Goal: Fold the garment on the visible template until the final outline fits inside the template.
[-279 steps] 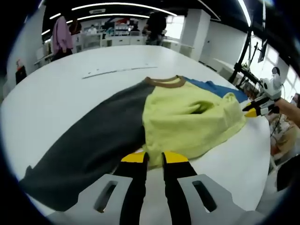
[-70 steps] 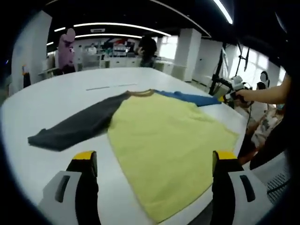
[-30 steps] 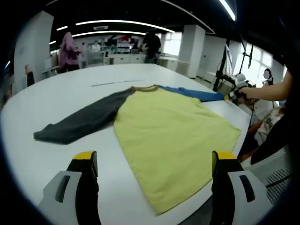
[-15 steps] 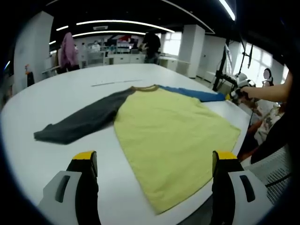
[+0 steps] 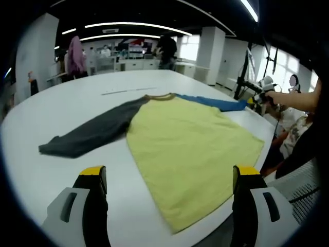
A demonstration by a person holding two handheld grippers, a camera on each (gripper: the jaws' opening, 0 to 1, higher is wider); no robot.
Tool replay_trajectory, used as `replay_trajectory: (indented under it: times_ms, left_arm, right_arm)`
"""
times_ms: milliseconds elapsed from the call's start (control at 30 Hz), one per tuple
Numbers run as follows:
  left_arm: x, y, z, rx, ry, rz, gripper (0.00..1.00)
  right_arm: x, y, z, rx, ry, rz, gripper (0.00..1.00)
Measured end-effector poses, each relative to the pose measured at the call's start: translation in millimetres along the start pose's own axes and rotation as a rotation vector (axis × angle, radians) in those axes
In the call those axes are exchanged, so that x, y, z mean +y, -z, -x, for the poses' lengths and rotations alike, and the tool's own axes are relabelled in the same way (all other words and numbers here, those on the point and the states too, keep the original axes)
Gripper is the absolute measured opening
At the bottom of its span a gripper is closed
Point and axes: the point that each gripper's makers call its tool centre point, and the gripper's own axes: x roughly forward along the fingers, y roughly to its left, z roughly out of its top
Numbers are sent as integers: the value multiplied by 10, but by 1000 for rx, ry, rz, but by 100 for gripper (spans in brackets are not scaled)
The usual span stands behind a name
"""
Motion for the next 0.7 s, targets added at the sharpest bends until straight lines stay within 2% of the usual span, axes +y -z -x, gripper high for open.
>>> replay_trajectory:
  times_ms: [267,567,700]
  left_arm:
    - [3,-6,7,-5,0,-2,99]
    - [-4,11,9,-2,-1,-7,99]
    - [1,-37,15,-29,-7,-5,99]
  right_arm:
    - [302,-155,23,-45,-97,-51,0]
    - [664,-319,57,-84,-179,-55,0]
    - [848,-397,76,-103,-216,-50,0]
